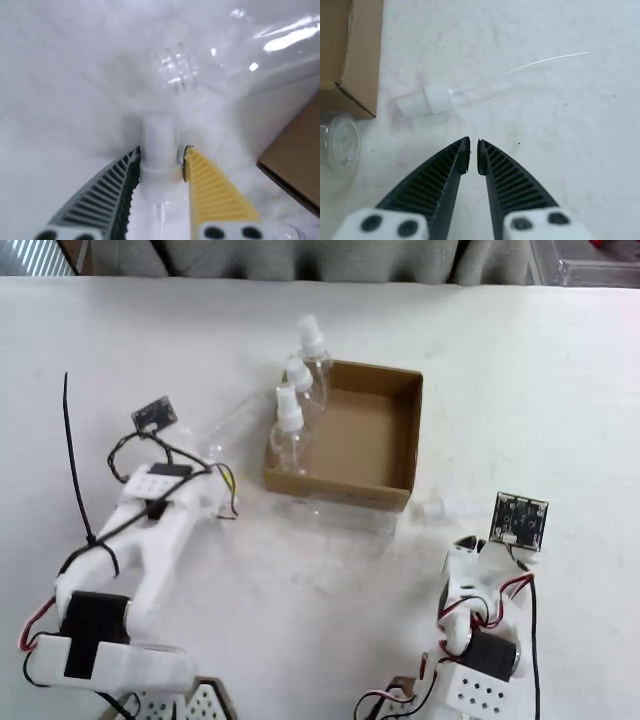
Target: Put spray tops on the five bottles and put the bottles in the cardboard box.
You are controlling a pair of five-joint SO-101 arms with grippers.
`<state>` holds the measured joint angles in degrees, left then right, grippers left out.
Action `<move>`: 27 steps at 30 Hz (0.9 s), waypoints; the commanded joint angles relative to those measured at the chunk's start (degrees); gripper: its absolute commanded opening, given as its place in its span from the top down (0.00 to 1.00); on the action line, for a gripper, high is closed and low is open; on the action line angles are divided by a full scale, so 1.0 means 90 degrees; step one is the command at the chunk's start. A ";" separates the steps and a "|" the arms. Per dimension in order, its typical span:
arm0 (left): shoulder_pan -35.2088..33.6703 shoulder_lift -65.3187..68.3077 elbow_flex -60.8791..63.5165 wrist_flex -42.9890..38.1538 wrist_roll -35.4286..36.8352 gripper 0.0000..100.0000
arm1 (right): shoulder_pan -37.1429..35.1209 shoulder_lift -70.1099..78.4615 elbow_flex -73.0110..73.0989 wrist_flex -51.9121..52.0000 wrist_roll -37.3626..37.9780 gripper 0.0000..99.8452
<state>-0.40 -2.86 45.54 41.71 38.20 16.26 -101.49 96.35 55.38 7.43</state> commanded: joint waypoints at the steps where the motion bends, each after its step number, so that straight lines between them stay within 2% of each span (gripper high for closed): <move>1: 0.0122 -0.0054 -0.0274 0.0107 0.0010 0.84 | 0.0073 0.0044 0.0068 0.0044 0.0068 0.99; 7: 0.0151 -0.0054 -0.0303 0.0440 0.0010 0.74 | 0.0073 0.0044 0.0068 0.0044 0.0068 0.99; 12: 0.0151 -0.0054 -0.0322 0.0498 0.0010 0.75 | 0.0073 0.0044 0.0068 0.0044 0.0068 0.99; 18: 0.0142 -0.0015 -0.0322 0.0449 0.0010 0.83 | 0.0073 0.0044 0.0068 0.0044 0.0068 0.99; 24: 0.0142 -0.0015 -0.0283 0.0215 -0.0127 0.98 | 0.0073 0.0044 0.0068 0.0044 0.0068 0.99; 27: 0.0151 -0.0044 -0.0283 0.0215 -0.0586 0.98 | 0.0073 0.0044 0.0068 0.0044 0.0068 0.99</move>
<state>0.57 -2.86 45.54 44.62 36.18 16.26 -101.49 96.35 55.38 7.43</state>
